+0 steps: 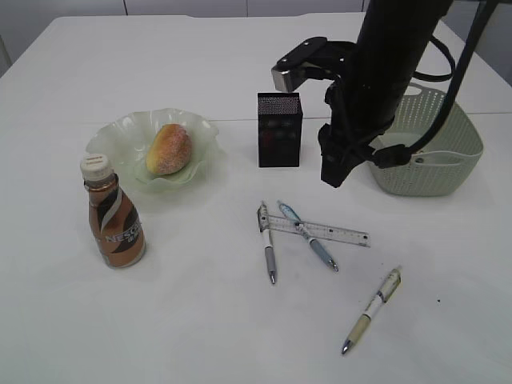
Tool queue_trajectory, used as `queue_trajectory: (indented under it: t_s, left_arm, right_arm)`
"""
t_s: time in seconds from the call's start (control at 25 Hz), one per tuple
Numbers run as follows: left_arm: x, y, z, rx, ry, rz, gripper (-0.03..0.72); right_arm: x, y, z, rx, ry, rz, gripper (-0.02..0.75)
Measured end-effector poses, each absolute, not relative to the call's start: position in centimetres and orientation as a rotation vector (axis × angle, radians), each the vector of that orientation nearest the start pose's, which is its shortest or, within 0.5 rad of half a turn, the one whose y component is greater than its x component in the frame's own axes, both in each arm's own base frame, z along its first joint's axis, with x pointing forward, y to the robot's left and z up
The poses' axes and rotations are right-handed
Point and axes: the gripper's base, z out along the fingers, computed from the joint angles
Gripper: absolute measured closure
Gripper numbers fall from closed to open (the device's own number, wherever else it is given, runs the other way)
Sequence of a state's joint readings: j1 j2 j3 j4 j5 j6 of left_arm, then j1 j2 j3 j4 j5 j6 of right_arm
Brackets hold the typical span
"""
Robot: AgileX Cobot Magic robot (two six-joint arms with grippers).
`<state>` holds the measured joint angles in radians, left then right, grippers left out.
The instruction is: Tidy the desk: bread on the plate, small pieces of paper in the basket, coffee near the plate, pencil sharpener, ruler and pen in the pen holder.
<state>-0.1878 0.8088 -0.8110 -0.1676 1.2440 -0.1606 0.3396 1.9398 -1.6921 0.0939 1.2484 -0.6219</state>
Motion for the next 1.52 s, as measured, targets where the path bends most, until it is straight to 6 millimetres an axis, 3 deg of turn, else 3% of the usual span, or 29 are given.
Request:
queue_trajectory:
  t_s: [0.28,0.48,0.72,0.88,1.16,1.52]
  left_arm:
    - [11.3,-3.6,31.6,0.011,2.743,-0.323,0.38]
    - [11.3,-3.3,31.6,0.018,2.741,-0.281,0.38]
    - [11.4,-3.0,31.5,0.024,2.739,-0.233,0.38]
    - [11.4,-3.0,31.5,0.025,2.739,-0.224,0.38]
    - [11.4,-2.9,31.5,0.026,2.739,-0.222,0.38]
    - [11.4,-2.9,31.5,0.026,2.738,-0.219,0.38]
  right_arm:
    - [37.8,14.5,26.3,-1.343,2.629,0.151,0.355]
    - [38.2,15.2,24.7,-1.365,2.643,0.232,0.35]
    - [39.4,16.2,22.1,-1.517,2.51,0.303,0.22]
    - [40.2,16.6,20.8,-1.519,2.463,0.312,0.191]
    - [40.8,16.9,18.5,-1.932,2.139,0.27,0.185]
    - [41.8,17.2,15.4,-2.016,2.04,0.224,0.185]
